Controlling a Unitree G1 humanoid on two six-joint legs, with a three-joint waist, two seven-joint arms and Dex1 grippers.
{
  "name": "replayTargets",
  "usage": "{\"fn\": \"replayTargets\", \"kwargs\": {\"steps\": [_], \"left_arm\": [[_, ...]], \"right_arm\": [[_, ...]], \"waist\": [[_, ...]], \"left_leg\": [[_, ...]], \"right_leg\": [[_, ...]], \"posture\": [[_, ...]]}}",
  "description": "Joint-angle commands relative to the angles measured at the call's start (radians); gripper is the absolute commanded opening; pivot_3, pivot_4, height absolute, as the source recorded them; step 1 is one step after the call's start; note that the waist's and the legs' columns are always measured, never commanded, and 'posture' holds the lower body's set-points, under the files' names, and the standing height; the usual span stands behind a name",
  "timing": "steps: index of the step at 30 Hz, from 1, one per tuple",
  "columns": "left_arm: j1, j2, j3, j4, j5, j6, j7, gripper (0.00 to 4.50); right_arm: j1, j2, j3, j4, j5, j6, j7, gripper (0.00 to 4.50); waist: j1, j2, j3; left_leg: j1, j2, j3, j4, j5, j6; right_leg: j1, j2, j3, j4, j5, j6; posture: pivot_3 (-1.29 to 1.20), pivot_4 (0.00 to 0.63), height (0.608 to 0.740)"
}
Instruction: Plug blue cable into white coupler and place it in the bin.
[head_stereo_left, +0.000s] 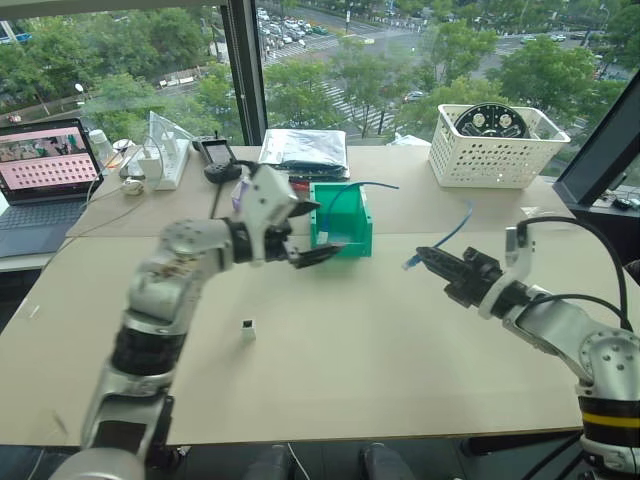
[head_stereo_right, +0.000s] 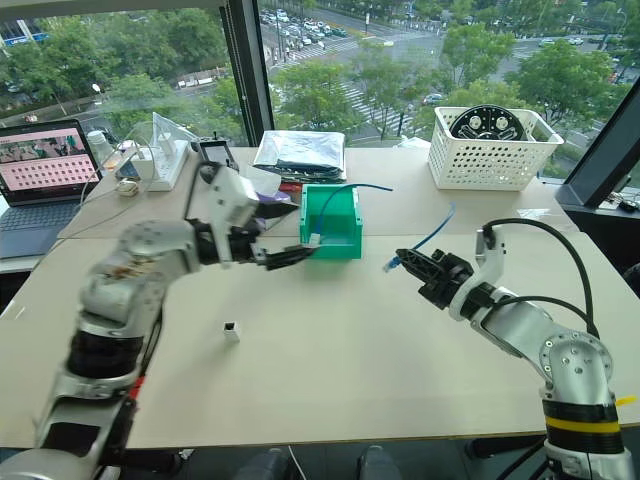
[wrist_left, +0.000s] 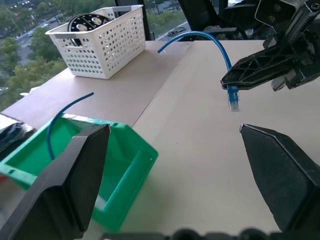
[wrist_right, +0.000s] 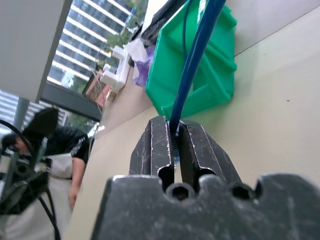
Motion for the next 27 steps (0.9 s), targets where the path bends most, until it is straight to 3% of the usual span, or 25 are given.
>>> {"fn": "replayTargets", "kwargs": {"steps": [1, 5, 8, 13, 17, 19, 27], "left_arm": [[0.137, 0.086, 0.125, -0.069, -0.090, 0.025, -0.051, 4.49], [0.313, 0.154, 0.228, -0.106, -0.128, 0.023, -0.054, 4.49], [0.495, 0.118, 0.337, -0.174, -0.180, 0.027, -0.010, 4.49], [0.797, -0.037, 0.438, -0.358, -0.329, 0.042, 0.081, 4.49], [0.970, -0.142, 0.398, -0.453, -0.292, -0.025, 0.180, 4.49], [1.026, -0.165, 0.301, -0.488, -0.171, -0.080, 0.248, 4.49], [0.997, -0.263, 0.084, -0.459, 0.108, -0.119, 0.551, 4.49]], "right_arm": [[-0.086, -0.015, 0.037, 0.030, -0.097, 0.062, 0.115, 0.00], [-0.137, -0.023, 0.070, 0.052, -0.196, 0.114, 0.206, 0.00], [-0.159, -0.007, 0.080, 0.069, -0.248, 0.136, 0.248, 0.00], [-0.180, 0.021, 0.081, 0.095, -0.314, 0.168, 0.303, 0.00], [-0.200, 0.047, 0.078, 0.107, -0.353, 0.189, 0.334, 0.00], [-0.209, 0.056, 0.076, 0.114, -0.375, 0.197, 0.347, 0.00], [-0.209, 0.074, 0.047, 0.089, -0.410, 0.244, 0.365, 0.00]], "waist": [[-0.003, 0.000, 0.000], [-0.002, 0.000, 0.001], [0.000, 0.001, 0.001], [0.008, 0.000, 0.001], [0.013, 0.000, 0.001], [0.018, 0.000, 0.001], [0.025, 0.000, 0.001]], "left_leg": [[0.000, 0.000, 0.000, 0.000, 0.000, 0.000], [0.000, 0.000, 0.000, -0.001, 0.000, 0.000], [0.000, 0.000, 0.000, -0.001, 0.000, 0.000], [0.000, -0.001, 0.000, -0.001, 0.000, 0.000], [0.000, 0.000, 0.000, -0.001, 0.000, 0.000], [0.000, 0.000, 0.000, -0.001, 0.000, -0.001], [0.001, 0.000, 0.001, 0.000, 0.000, -0.001]], "right_leg": [[0.000, 0.000, 0.000, 0.000, 0.000, 0.000], [-0.001, 0.000, 0.000, 0.001, 0.000, 0.000], [-0.001, -0.001, 0.001, 0.000, 0.000, 0.000], [-0.001, -0.004, 0.000, -0.001, 0.000, 0.000], [-0.001, -0.004, 0.000, -0.001, 0.001, -0.001], [0.000, -0.004, -0.001, -0.001, 0.001, -0.002], [0.001, -0.003, -0.001, -0.001, 0.001, -0.002]], "posture": [[0.00, 0.150, 0.728], [0.00, 0.150, 0.728], [0.00, 0.150, 0.728], [0.00, 0.150, 0.728], [0.00, 0.150, 0.728], [0.00, 0.150, 0.728], [0.00, 0.150, 0.728]]}}
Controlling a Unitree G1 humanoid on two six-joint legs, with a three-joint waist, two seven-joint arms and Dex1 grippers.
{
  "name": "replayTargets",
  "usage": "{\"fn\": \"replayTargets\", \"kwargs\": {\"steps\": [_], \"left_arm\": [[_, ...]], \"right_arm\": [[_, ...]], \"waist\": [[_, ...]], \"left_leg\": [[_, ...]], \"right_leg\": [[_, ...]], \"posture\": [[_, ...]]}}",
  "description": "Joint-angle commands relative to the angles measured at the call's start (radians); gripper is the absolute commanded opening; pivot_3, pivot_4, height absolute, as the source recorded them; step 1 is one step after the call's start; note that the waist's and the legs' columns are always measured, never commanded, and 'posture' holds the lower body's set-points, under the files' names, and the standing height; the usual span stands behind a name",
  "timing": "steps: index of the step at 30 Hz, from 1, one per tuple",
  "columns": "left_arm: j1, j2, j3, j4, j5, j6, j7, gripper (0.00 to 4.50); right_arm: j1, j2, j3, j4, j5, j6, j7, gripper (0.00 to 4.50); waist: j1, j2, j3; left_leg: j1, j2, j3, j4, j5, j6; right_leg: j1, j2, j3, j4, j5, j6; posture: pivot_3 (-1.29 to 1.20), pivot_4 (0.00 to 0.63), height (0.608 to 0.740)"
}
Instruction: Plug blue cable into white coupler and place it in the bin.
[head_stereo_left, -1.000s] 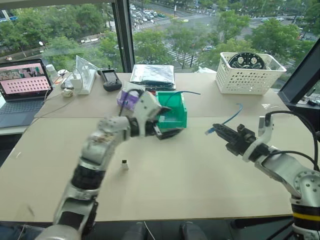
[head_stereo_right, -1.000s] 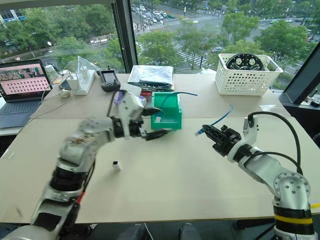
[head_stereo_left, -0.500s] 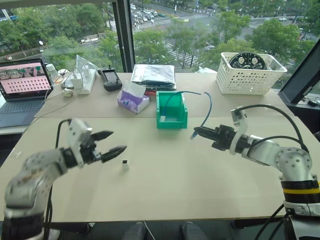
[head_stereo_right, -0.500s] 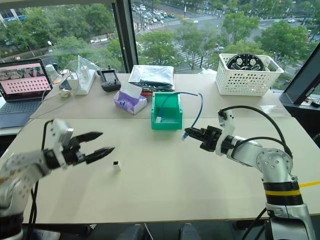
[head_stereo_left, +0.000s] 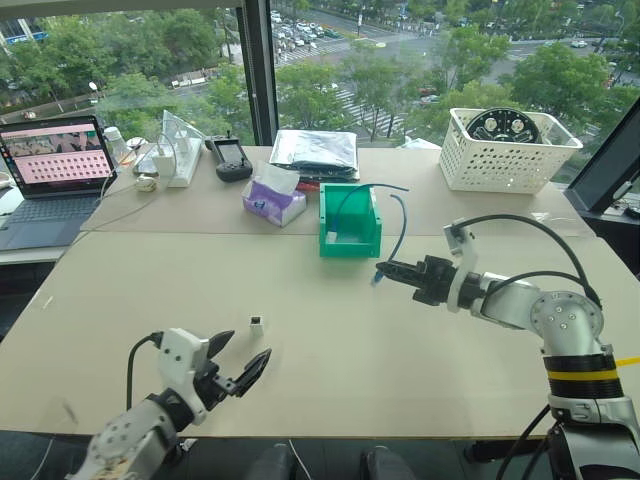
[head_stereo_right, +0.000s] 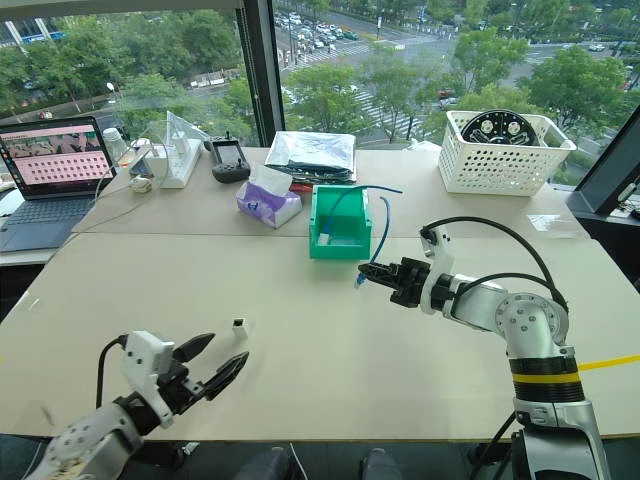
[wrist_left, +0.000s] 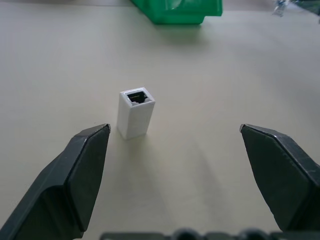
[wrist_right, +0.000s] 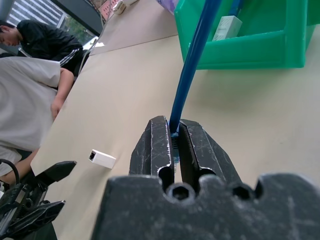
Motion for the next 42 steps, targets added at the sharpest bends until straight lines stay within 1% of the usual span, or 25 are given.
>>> {"fn": "replayTargets", "kwargs": {"steps": [1, 4, 8, 12, 15, 17, 18, 20, 21, 22, 23, 25, 26, 27, 29, 32, 34, 38, 42], "left_arm": [[-0.040, -0.015, -0.092, 0.013, 0.128, -0.024, 0.118, 4.49], [-0.088, -0.050, -0.161, 0.076, 0.180, -0.041, 0.169, 4.49], [-0.151, -0.101, -0.220, 0.150, 0.222, -0.041, 0.219, 4.49], [-0.199, -0.140, -0.221, 0.212, 0.232, -0.031, 0.254, 4.49], [-0.216, -0.149, -0.222, 0.246, 0.239, -0.028, 0.264, 4.49], [-0.222, -0.156, -0.220, 0.262, 0.252, -0.030, 0.285, 3.96], [-0.223, -0.153, -0.222, 0.264, 0.256, -0.029, 0.286, 3.76], [-0.226, -0.146, -0.225, 0.265, 0.262, -0.027, 0.283, 3.08], [-0.228, -0.139, -0.227, 0.268, 0.263, -0.025, 0.276, 2.62], [-0.231, -0.129, -0.229, 0.274, 0.263, -0.029, 0.263, 2.35], [-0.237, -0.116, -0.234, 0.281, 0.263, -0.036, 0.249, 1.99], [-0.250, -0.097, -0.246, 0.294, 0.264, -0.052, 0.227, 1.16], [-0.264, -0.083, -0.258, 0.305, 0.257, -0.071, 0.195, 0.94], [-0.282, -0.055, -0.297, 0.307, 0.240, -0.095, 0.121, 0.76], [-0.321, -0.030, -0.357, 0.319, 0.218, -0.105, 0.030, 0.76], [-0.431, -0.052, -0.384, 0.396, 0.190, -0.069, -0.022, 0.76], [-0.515, -0.049, -0.408, 0.456, 0.172, -0.079, -0.100, 0.76], [-0.668, 0.015, -0.524, 0.557, 0.206, -0.114, -0.290, 0.76], [-0.824, 0.033, -0.613, 0.672, 0.254, -0.119, -0.401, 0.76]], "right_arm": [[-0.015, -0.005, -0.055, -0.046, 0.001, 0.026, 0.019, 0.00], [-0.008, -0.019, -0.082, -0.059, -0.001, 0.045, 0.014, 0.00], [0.003, -0.030, -0.120, -0.082, 0.007, 0.071, -0.004, 0.00], [0.021, -0.030, -0.152, -0.105, 0.010, 0.091, -0.022, 0.00], [0.037, -0.024, -0.174, -0.126, 0.013, 0.096, -0.041, 0.00], [0.048, -0.022, -0.187, -0.139, 0.019, 0.098, -0.053, 0.00], [0.052, -0.021, -0.192, -0.144, 0.022, 0.099, -0.058, 0.00], [0.061, -0.020, -0.205, -0.152, 0.026, 0.101, -0.068, 0.00], [0.064, -0.020, -0.210, -0.155, 0.026, 0.102, -0.072, 0.00], [0.068, -0.019, -0.215, -0.158, 0.026, 0.102, -0.076, 0.00], [0.070, -0.019, -0.218, -0.161, 0.027, 0.103, -0.079, 0.00], [0.072, -0.019, -0.223, -0.163, 0.029, 0.105, -0.081, 0.00], [0.073, -0.019, -0.225, -0.165, 0.029, 0.105, -0.083, 0.00], [0.076, -0.017, -0.230, -0.171, 0.031, 0.103, -0.088, 0.00], [0.085, -0.012, -0.241, -0.185, 0.041, 0.098, -0.104, 0.00], [0.115, 0.005, -0.258, -0.223, 0.061, 0.089, -0.139, 0.00], [0.139, 0.018, -0.265, -0.248, 0.070, 0.079, -0.156, 0.00], [0.179, 0.079, -0.271, -0.308, 0.084, 0.038, -0.220, 0.00], [0.230, 0.171, -0.243, -0.394, 0.077, -0.017, -0.305, 0.00]], "waist": [[0.000, 0.000, 0.000], [0.000, 0.000, 0.000], [0.000, 0.000, 0.000], [0.001, 0.000, 0.000], [-0.001, 0.000, 0.000], [-0.001, 0.001, -0.001], [-0.001, 0.001, -0.001], [-0.002, 0.001, -0.001], [-0.001, 0.001, -0.001], [-0.001, 0.001, -0.001], [-0.001, 0.002, -0.001], [0.000, 0.002, -0.001], [0.001, 0.002, -0.001], [0.002, 0.002, -0.001], [0.003, 0.002, -0.001], [0.003, 0.002, -0.001], [0.003, 0.002, -0.001], [-0.010, 0.003, -0.002], [-0.015, 0.003, -0.002]], "left_leg": [[0.000, 0.000, 0.000, 0.000, 0.000, 0.000], [0.000, 0.000, 0.000, 0.000, 0.000, 0.000], [0.000, 0.000, 0.000, 0.000, 0.000, 0.000], [0.000, 0.000, 0.000, 0.000, 0.000, 0.000], [0.000, 0.000, 0.000, 0.000, 0.000, 0.000], [0.000, 0.000, 0.000, 0.000, 0.000, 0.000], [0.000, 0.000, 0.000, 0.000, 0.000, 0.000], [0.000, 0.000, 0.000, 0.000, 0.000, 0.000], [0.000, 0.000, 0.000, 0.000, 0.000, 0.000], [0.000, 0.000, 0.000, 0.000, 0.000, 0.000], [0.000, 0.000, 0.000, 0.000, 0.000, 0.000], [0.000, 0.000, 0.000, 0.000, 0.000, 0.000], [0.000, 0.000, 0.000, 0.000, 0.000, 0.000], [0.000, -0.001, 0.000, 0.000, 0.000, 0.000], [-0.001, -0.001, 0.000, 0.000, 0.000, 0.000], [-0.001, -0.001, 0.000, 0.000, 0.000, 0.000], [-0.002, -0.001, -0.001, 0.001, 0.000, 0.000], [-0.002, 0.000, -0.001, 0.000, 0.000, 0.000], [-0.002, 0.000, -0.001, 0.000, 0.000, 0.000]], "right_leg": [[0.000, 0.000, 0.000, 0.000, 0.000, 0.000], [0.000, 0.000, 0.000, 0.000, 0.000, 0.000], [0.000, 0.000, 0.000, 0.000, 0.000, 0.000], [0.000, 0.000, -0.001, 0.000, 0.000, 0.000], [0.000, 0.000, -0.001, 0.000, 0.000, 0.001], [0.000, 0.000, -0.001, 0.000, 0.000, 0.001], [0.000, 0.000, -0.001, 0.000, 0.000, 0.001], [0.000, 0.000, -0.001, 0.000, -0.001, 0.002], [0.000, 0.000, -0.001, 0.000, -0.001, 0.003], [0.000, 0.000, -0.001, 0.000, -0.002, 0.004], [0.000, 0.000, -0.001, 0.000, -0.002, 0.004], [0.000, 0.000, -0.001, 0.000, -0.002, 0.004], [0.000, 0.000, -0.001, 0.000, -0.002, 0.004], [0.001, 0.000, -0.001, 0.000, -0.002, 0.004], [0.000, 0.000, -0.001, 0.000, -0.002, 0.004], [0.000, 0.000, -0.001, -0.001, -0.002, 0.004], [0.000, 0.000, -0.001, 0.000, -0.002, 0.004], [-0.001, 0.002, -0.001, 0.000, 0.000, 0.001], [-0.001, 0.003, -0.001, 0.000, 0.000, 0.001]], "posture": [[0.00, 0.150, 0.728], [0.00, 0.150, 0.728], [0.00, 0.150, 0.728], [0.00, 0.150, 0.728], [0.00, 0.150, 0.728], [0.00, 0.150, 0.728], [0.00, 0.150, 0.728], [0.00, 0.150, 0.728], [0.00, 0.150, 0.728], [0.00, 0.150, 0.728], [0.00, 0.150, 0.728], [0.00, 0.150, 0.728], [0.00, 0.150, 0.728], [0.00, 0.150, 0.728], [0.00, 0.150, 0.728], [0.00, 0.150, 0.728], [0.00, 0.150, 0.728], [0.00, 0.150, 0.728], [0.00, 0.150, 0.728]]}}
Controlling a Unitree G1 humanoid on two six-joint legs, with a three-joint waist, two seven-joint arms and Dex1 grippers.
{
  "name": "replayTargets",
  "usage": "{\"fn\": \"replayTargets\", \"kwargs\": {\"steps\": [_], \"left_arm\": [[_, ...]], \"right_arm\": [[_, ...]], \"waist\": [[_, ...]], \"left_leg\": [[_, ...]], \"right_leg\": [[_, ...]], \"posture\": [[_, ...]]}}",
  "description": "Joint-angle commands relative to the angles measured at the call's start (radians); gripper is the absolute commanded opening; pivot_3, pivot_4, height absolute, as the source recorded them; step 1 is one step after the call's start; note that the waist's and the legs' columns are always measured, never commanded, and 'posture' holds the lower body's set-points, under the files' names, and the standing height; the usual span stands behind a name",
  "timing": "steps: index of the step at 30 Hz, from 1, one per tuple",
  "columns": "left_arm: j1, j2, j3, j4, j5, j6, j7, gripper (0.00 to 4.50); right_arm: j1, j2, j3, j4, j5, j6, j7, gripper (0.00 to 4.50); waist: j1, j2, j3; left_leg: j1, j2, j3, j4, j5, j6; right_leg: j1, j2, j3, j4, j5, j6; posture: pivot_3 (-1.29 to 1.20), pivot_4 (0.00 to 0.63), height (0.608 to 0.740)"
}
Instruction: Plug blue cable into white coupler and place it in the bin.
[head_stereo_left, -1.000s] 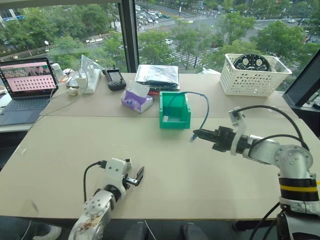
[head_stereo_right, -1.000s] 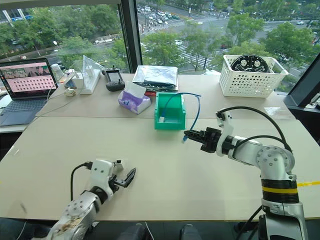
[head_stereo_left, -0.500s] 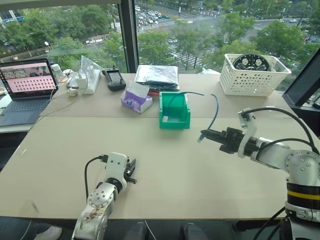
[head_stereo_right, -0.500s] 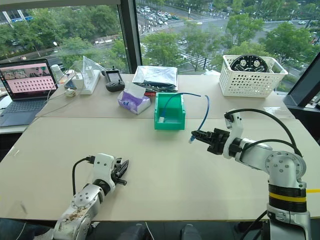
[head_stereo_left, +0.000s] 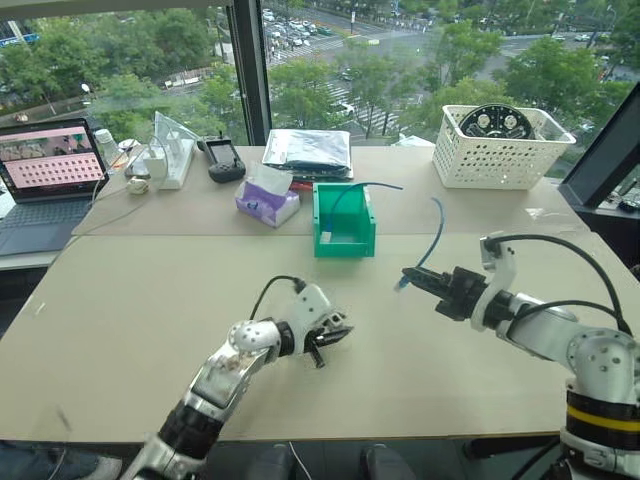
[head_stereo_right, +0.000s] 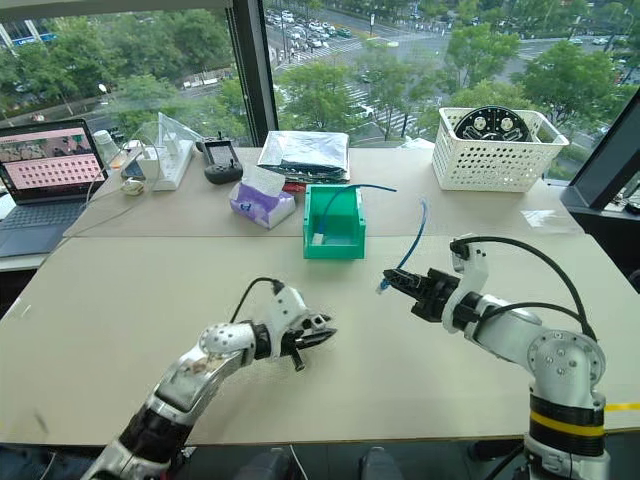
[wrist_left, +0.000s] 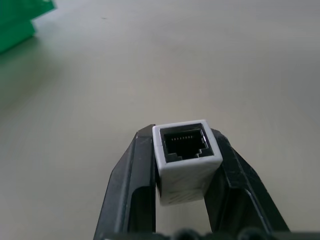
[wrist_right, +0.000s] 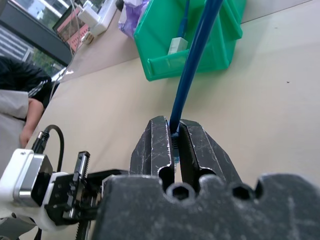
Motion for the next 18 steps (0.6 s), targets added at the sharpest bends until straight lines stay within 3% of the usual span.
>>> {"fn": "replayTargets", "kwargs": {"steps": [1, 9, 18], "left_arm": [[-0.081, -0.001, -0.054, 0.045, 0.022, -0.023, -0.094, 0.76], [-0.153, -0.056, -0.061, 0.096, 0.014, 0.185, -0.097, 0.76], [-0.173, -0.085, -0.040, 0.104, 0.003, 0.285, -0.088, 0.76]], "right_arm": [[0.022, 0.046, 0.008, -0.095, 0.018, -0.059, -0.059, 0.00], [0.120, 0.247, 0.116, -0.216, -0.052, -0.166, -0.249, 0.00], [0.180, 0.253, 0.166, -0.259, -0.045, -0.173, -0.285, 0.00]], "waist": [[-0.003, 0.000, 0.000], [-0.009, 0.000, 0.000], [-0.007, 0.001, 0.000]], "left_leg": [[0.000, 0.000, 0.000, 0.000, 0.000, 0.000], [0.001, 0.000, -0.001, 0.000, 0.000, 0.000], [0.003, 0.000, -0.001, 0.000, 0.000, 0.000]], "right_leg": [[0.000, 0.000, 0.000, 0.000, 0.000, 0.000], [-0.001, 0.000, 0.001, 0.001, -0.001, 0.001], [0.001, 0.000, 0.001, 0.001, -0.004, 0.007]], "posture": [[0.00, 0.150, 0.728], [0.00, 0.150, 0.728], [0.00, 0.150, 0.728]]}}
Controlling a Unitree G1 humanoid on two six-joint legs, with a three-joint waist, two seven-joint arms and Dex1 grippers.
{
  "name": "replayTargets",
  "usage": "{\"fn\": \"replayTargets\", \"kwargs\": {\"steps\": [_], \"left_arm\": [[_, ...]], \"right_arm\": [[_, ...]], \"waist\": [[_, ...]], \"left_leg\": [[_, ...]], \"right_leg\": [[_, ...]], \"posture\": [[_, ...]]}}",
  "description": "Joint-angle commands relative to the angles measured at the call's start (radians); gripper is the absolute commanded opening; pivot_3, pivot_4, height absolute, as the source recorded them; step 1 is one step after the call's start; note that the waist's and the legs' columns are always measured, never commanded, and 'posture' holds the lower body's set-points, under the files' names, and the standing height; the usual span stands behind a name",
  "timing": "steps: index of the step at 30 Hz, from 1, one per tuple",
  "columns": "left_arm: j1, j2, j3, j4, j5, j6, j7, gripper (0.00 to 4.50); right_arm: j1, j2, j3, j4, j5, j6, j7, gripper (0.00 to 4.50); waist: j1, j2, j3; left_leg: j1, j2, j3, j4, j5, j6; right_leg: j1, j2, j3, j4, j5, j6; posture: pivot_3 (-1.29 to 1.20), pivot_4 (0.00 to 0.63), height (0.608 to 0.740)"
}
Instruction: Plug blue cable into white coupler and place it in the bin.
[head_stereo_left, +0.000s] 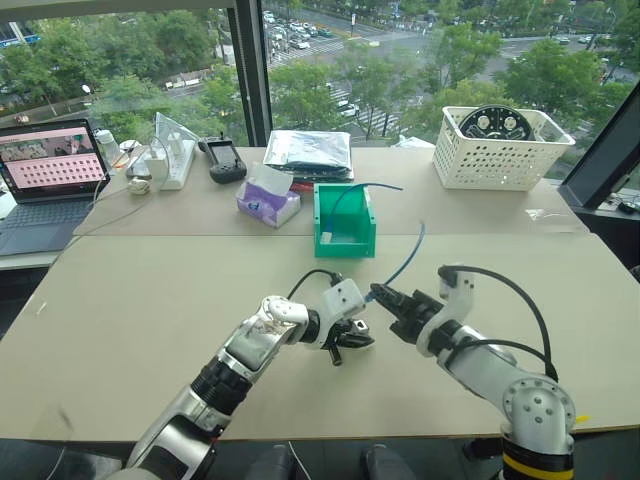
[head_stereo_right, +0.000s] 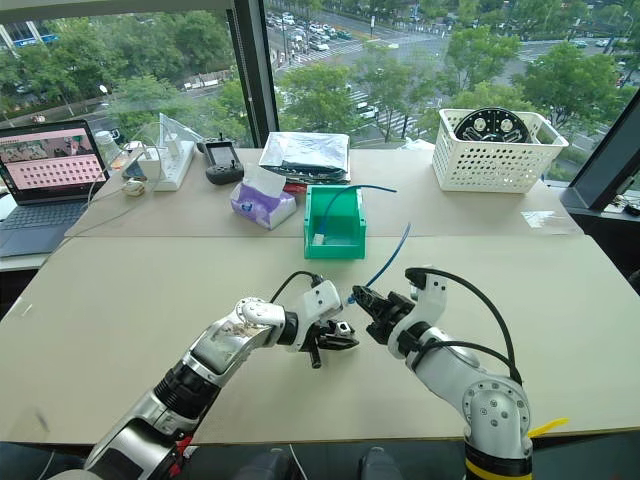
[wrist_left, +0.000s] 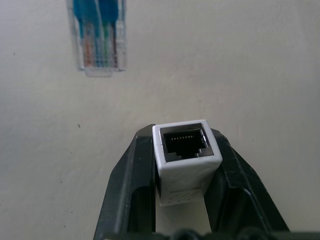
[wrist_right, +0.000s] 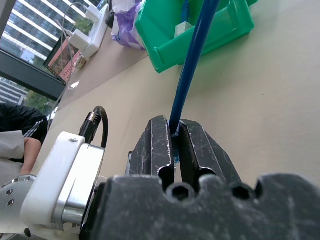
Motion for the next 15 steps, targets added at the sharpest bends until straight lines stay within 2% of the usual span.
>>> {"fn": "replayTargets", "kwargs": {"steps": [1, 15], "left_arm": [[-0.004, -0.004, -0.002, 0.012, -0.002, 0.028, 0.008, 0.76], [0.010, -0.011, 0.015, -0.006, -0.026, 0.061, 0.028, 0.76]], "right_arm": [[0.014, -0.012, 0.009, -0.054, 0.020, -0.019, -0.007, 0.00], [0.049, -0.072, 0.029, -0.063, 0.056, -0.014, -0.010, 0.00]], "waist": [[-0.001, 0.000, 0.000], [-0.001, 0.000, 0.000]], "left_leg": [[0.000, 0.000, 0.000, 0.000, 0.000, 0.000], [0.000, 0.000, 0.000, 0.000, 0.000, 0.000]], "right_leg": [[0.000, 0.000, 0.000, 0.000, 0.000, 0.000], [0.000, 0.000, 0.000, 0.000, 0.000, 0.000]], "posture": [[0.00, 0.150, 0.728], [0.00, 0.150, 0.728]]}}
